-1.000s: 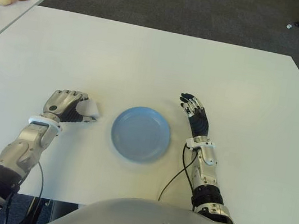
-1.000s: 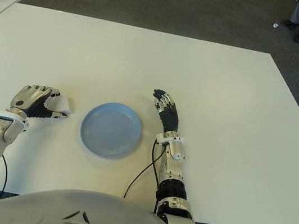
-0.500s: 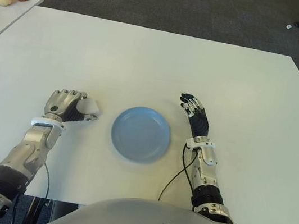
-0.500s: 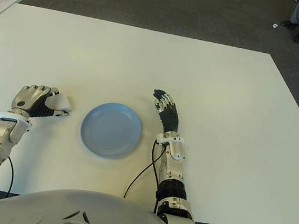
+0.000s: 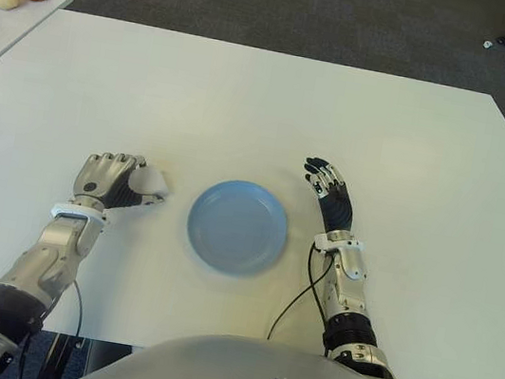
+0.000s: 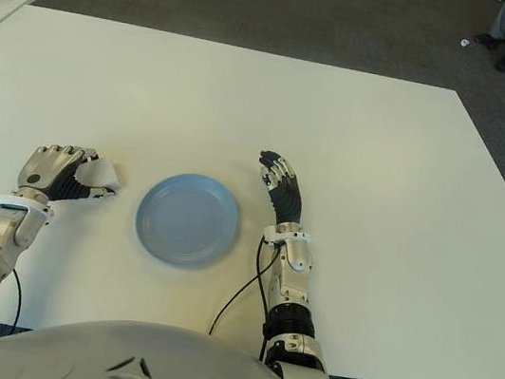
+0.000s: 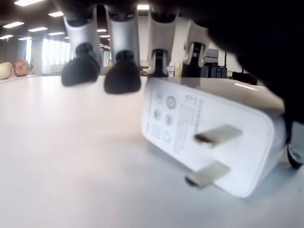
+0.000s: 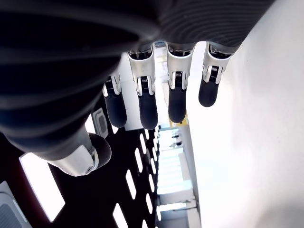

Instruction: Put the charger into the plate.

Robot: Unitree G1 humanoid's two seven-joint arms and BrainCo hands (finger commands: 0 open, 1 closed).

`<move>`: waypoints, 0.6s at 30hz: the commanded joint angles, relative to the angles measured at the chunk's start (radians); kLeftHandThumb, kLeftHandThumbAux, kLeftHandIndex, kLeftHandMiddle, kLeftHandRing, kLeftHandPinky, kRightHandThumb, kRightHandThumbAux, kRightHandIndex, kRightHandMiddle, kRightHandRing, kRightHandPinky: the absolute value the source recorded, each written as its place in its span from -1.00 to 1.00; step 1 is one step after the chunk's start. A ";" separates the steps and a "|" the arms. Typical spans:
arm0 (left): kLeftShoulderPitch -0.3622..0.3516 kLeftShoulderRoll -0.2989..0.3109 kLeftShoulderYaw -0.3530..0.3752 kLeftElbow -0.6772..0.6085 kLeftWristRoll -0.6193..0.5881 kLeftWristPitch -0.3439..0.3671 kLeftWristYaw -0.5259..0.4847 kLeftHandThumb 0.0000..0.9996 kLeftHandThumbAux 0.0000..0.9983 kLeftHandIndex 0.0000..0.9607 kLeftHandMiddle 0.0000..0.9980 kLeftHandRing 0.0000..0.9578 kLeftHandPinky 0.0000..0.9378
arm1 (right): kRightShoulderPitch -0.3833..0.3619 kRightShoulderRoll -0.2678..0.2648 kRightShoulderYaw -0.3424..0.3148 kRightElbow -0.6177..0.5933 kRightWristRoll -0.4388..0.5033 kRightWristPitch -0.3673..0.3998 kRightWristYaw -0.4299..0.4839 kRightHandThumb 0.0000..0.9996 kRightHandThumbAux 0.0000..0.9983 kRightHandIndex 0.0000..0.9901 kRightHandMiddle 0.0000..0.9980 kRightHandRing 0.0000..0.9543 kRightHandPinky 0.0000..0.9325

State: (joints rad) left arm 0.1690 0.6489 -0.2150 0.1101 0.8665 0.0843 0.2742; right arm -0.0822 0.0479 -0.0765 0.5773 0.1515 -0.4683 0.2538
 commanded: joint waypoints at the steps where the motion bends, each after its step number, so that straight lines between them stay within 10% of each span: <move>1: -0.002 0.015 0.024 -0.089 0.006 0.013 -0.051 0.71 0.34 -0.17 0.09 0.75 0.74 | 0.057 0.008 -0.005 0.065 0.004 0.039 -0.007 -0.94 0.28 -0.55 -0.50 -0.61 -0.64; 18: -0.106 -0.030 0.168 -0.508 -0.039 0.114 -0.294 0.71 0.34 -0.16 0.09 0.78 0.78 | 0.050 0.008 -0.004 0.074 -0.001 0.043 -0.018 -0.98 0.26 -0.57 -0.52 -0.61 -0.65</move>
State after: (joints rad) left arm 0.0548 0.6393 -0.0578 -0.3628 0.8416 0.1910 0.0140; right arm -0.0897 0.0518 -0.0752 0.5839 0.1485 -0.4720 0.2441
